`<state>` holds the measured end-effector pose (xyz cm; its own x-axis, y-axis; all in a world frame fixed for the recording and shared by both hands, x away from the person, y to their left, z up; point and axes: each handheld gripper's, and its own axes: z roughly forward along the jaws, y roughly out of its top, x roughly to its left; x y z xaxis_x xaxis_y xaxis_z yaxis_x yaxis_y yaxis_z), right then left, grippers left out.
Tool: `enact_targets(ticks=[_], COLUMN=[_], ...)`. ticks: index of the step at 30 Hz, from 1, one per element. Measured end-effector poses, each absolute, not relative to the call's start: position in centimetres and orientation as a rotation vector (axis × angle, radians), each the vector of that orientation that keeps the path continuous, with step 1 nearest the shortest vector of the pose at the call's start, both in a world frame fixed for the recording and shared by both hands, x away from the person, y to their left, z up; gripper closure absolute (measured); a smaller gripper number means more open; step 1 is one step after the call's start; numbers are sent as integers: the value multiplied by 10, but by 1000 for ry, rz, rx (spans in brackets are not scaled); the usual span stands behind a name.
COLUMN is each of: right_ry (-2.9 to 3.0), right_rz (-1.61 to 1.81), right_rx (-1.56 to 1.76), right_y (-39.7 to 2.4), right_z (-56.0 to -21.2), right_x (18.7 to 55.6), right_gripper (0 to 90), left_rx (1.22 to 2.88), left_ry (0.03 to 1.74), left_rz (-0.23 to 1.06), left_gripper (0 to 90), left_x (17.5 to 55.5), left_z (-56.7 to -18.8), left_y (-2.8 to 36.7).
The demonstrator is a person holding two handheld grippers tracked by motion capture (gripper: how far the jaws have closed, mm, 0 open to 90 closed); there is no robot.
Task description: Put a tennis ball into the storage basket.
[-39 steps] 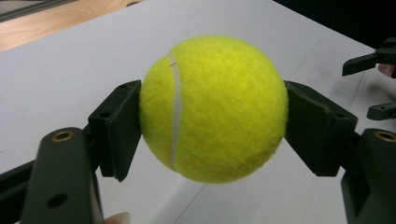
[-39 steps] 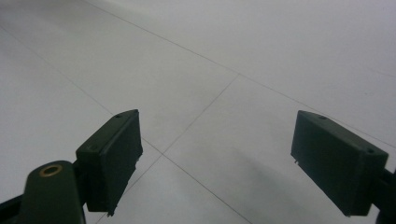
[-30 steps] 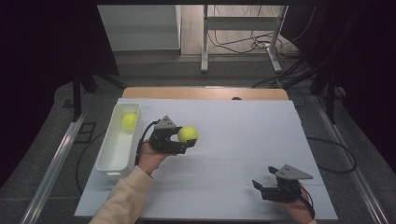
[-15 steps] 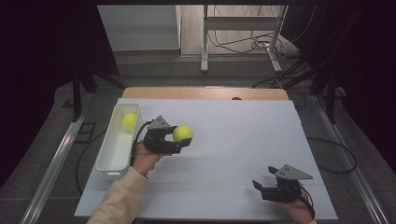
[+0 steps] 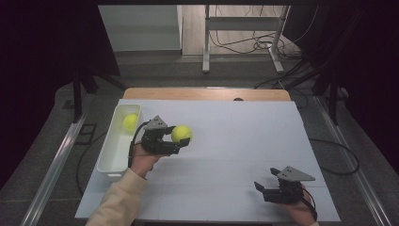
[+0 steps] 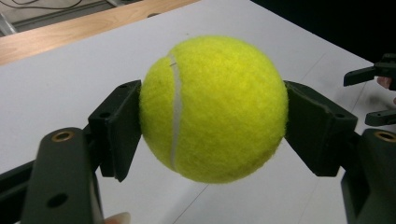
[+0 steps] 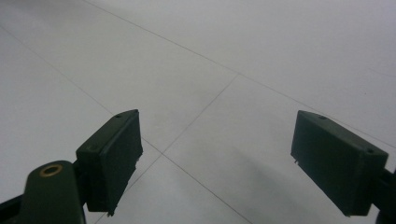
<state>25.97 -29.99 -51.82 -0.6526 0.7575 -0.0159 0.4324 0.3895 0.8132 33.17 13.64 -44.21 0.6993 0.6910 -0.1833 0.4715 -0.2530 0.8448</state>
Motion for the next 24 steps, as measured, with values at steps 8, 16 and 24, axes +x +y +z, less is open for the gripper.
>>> enact_targets(ticks=[8, 16, 24], right_ry=[2268, 2269, 2269], right_rz=[1150, 1152, 1152], right_rx=[1029, 1028, 1029], right_y=[-300, -299, -299], right_z=[-518, -518, -518], right_x=[260, 260, 260], right_gripper=[166, 166, 166], left_rx=[1900, 1900, 1889], left_ry=[904, 910, 921], left_rz=[284, 298, 311], left_gripper=[255, 255, 255], left_x=[330, 330, 328], left_z=[-438, -436, -433], left_y=[140, 145, 152])
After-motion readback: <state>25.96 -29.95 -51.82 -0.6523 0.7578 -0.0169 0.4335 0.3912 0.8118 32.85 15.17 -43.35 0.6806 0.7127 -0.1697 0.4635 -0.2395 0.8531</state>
